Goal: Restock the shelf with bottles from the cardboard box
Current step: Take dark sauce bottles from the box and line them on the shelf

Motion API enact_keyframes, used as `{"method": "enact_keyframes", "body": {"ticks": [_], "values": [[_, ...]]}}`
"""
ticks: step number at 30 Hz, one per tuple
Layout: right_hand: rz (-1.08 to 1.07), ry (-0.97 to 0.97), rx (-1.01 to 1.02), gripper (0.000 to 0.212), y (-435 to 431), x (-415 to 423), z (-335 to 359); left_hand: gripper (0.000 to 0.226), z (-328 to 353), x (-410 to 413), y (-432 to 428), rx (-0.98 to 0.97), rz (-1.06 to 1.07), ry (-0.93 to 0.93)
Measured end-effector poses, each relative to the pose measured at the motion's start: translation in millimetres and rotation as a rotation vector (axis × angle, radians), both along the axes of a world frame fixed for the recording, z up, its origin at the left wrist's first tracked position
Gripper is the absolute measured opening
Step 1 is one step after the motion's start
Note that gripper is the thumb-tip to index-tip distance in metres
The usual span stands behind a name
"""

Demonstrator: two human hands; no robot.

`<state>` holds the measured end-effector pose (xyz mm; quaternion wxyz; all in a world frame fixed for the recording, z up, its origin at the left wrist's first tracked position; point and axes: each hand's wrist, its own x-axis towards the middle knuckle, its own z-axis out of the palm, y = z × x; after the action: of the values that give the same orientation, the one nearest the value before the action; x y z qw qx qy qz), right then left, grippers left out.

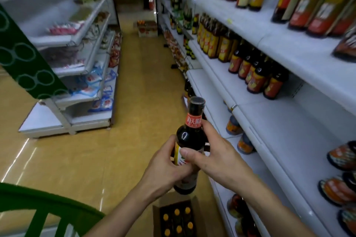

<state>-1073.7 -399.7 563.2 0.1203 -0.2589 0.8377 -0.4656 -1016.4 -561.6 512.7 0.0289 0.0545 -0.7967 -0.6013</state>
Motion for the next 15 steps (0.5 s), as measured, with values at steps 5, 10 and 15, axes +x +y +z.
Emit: {"method": "enact_keyframes", "body": {"ticks": [5,10,15], "values": [[-0.089,0.121,-0.047,0.057,21.9,1.9,70.5,0.055,74.9,-18.0,21.2,-0.022,-0.107,0.15],[-0.193,0.234,-0.074,0.056,62.2,8.0,130.7,0.043,132.2,-35.4,59.8,0.016,-0.195,0.251],[-0.312,0.34,-0.074,0.051,116.1,16.6,171.5,0.045,177.3,-49.6,112.9,-0.002,-0.322,0.322]]}}
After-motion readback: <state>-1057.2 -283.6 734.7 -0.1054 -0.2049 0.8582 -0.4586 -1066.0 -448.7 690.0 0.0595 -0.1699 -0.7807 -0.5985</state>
